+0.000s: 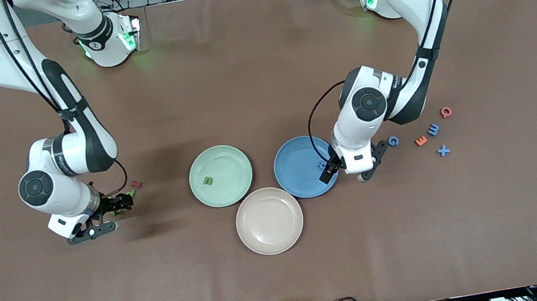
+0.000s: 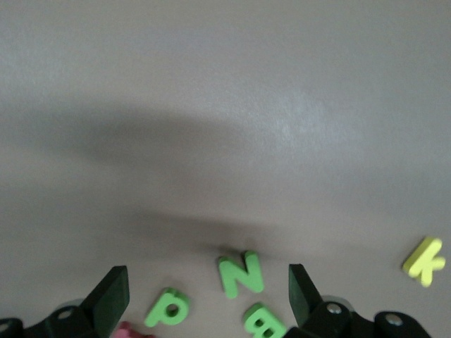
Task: Sort letters by color into matching plates
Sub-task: 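Return both grippers to the letters and grasp the green N and blue G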
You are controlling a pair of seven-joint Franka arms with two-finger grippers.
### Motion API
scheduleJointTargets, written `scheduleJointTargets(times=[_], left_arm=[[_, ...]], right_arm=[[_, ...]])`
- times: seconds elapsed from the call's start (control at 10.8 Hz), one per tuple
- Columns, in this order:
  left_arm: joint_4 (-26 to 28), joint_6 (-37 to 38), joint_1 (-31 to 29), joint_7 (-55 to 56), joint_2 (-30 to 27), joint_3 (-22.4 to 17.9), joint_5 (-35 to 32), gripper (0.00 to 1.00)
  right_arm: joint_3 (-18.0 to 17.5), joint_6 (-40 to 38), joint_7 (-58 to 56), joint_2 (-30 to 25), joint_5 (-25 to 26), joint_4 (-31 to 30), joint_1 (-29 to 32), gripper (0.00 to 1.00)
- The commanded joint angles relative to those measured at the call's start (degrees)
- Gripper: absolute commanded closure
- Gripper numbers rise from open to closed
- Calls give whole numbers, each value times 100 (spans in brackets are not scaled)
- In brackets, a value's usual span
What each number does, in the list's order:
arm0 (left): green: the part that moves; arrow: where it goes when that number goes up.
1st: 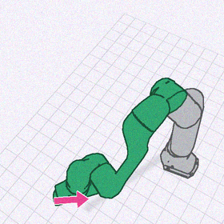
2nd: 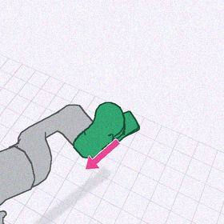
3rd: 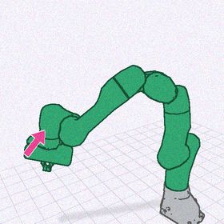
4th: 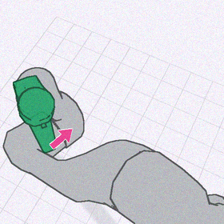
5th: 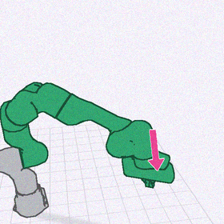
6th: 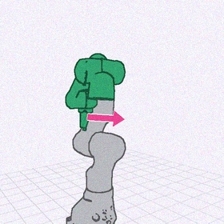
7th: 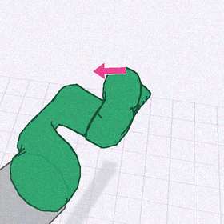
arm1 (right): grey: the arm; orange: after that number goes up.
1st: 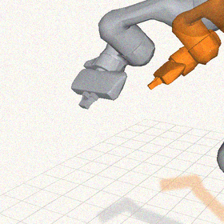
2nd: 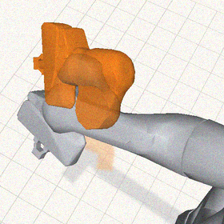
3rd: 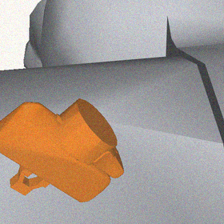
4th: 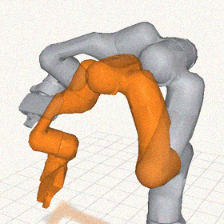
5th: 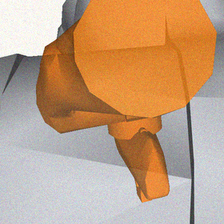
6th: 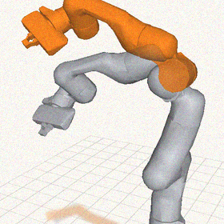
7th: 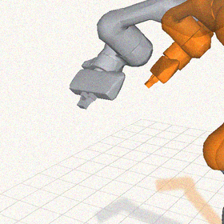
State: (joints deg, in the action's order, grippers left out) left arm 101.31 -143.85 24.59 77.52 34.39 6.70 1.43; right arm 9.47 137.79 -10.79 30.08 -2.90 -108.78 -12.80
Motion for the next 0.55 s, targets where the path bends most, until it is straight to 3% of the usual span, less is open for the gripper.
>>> scheduleJointTargets(times=[0.0,0.18,0.46], left_arm=[[196,-108,46,-123,-107,-64,33,0],[258,-21,20,-393,-116,-64,-54,0],[346,548,-348,-1875,-300,-64,-362,0]], right_arm=[[-86,292,-1484,50,202,-91,243,0],[-103,301,-1812,68,324,-99,322,0],[-305,554,-1831,103,684,-318,479,0]])
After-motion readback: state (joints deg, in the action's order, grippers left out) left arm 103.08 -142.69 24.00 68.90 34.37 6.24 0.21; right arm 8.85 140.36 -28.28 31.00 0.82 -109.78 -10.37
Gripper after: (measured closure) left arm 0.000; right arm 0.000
